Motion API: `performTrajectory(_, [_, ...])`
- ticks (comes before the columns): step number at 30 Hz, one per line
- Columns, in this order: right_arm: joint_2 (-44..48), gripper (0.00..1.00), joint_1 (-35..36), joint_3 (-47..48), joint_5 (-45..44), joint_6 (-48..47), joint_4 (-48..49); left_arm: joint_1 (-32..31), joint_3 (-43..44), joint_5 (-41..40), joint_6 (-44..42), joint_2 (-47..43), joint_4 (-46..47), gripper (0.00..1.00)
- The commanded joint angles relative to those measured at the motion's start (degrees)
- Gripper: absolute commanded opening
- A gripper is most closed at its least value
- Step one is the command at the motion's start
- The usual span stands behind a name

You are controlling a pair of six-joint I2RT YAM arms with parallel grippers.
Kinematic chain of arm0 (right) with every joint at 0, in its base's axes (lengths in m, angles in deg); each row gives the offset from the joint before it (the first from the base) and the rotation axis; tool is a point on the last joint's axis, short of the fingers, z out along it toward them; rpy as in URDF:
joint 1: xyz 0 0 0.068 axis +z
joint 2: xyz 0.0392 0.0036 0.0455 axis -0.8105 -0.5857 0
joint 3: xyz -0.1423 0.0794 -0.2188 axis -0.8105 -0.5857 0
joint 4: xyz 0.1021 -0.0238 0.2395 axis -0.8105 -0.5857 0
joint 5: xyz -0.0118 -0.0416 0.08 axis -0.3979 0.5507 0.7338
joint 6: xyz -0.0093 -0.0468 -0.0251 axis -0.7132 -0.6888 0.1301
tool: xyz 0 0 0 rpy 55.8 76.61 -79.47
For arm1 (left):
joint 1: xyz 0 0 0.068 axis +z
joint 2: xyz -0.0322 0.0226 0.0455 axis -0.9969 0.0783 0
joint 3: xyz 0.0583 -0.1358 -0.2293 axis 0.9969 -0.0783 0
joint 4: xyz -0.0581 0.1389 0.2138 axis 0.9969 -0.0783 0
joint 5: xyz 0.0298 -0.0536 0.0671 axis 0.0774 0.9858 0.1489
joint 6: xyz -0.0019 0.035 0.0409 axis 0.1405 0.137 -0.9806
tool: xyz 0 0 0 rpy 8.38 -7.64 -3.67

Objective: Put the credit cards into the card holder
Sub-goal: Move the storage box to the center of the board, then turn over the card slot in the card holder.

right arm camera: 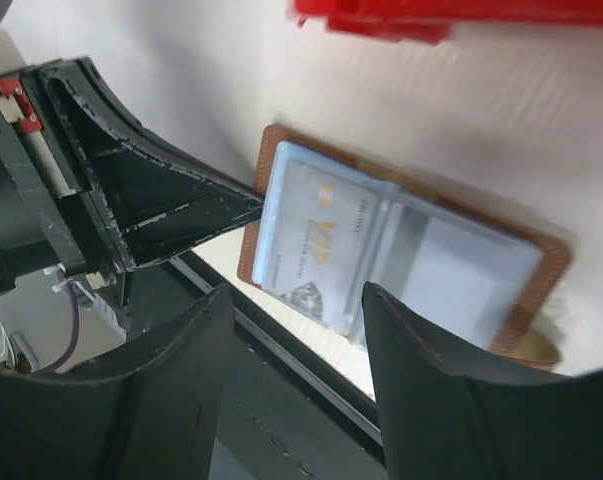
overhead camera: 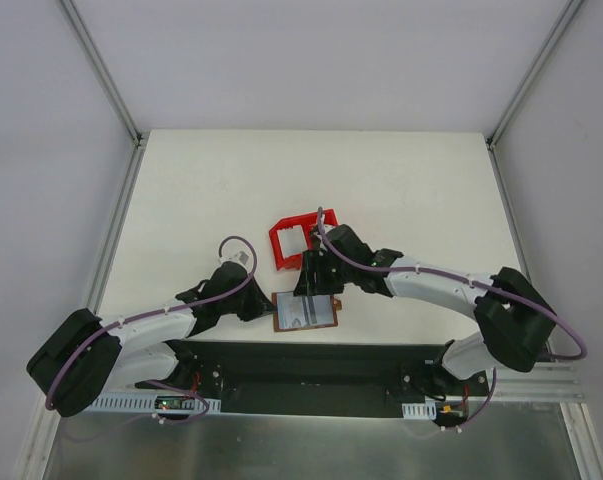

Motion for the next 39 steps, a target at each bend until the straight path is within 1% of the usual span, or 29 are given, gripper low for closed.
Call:
performTrajectory(1, [-2.65, 0.57, 2.39, -1.31, 0.82, 5.52, 5.45, 0.3, 1.3, -0.34, -0.46, 0.54, -0.57, 0.0])
performTrajectory(2, [-3.26, 0.57, 2.74, -1.57, 1.35, 6.14, 7.28, 0.3, 1.3, -0.25, -0.38, 0.46, -0.57, 0.0])
performTrajectory(12, [-8.54, 0.56, 5.29, -0.61, 2.84, 6.93, 9.14, 0.3, 0.77, -0.52, 0.06, -0.34, -0.57, 0.0])
performTrajectory(17, [-11.44, 0.56, 5.82, 1.41, 4.25, 6.93, 7.92, 0.3, 0.77, -0.43, 0.07, -0.42, -0.66, 0.0])
performTrajectory(20, [-10.66, 0.56, 6.17, 1.41, 3.12, 6.14, 7.3, 0.3, 0.68, -0.6, 0.07, -0.6, -0.74, 0.0])
performTrajectory(26, [-5.3, 0.58, 6.17, -0.08, -1.8, 4.65, 5.98, 0.3, 0.42, -0.69, 0.24, -0.95, -0.66, 0.0])
performTrajectory(30, [-4.76, 0.58, 6.26, 0.27, -4.8, 4.3, 1.68, 0.3, 0.42, -0.69, 0.15, -0.86, -0.66, 0.0])
performTrajectory(35, [-7.74, 0.58, 6.17, 0.88, -3.23, 4.73, 1.14, 0.3, 0.5, -0.6, 0.15, -0.95, -0.65, 0.0])
performTrajectory(39, [-9.42, 0.58, 6.69, 1.59, -0.85, 4.74, 3.07, 0.3, 0.59, -0.52, 0.15, -0.95, -0.66, 0.0])
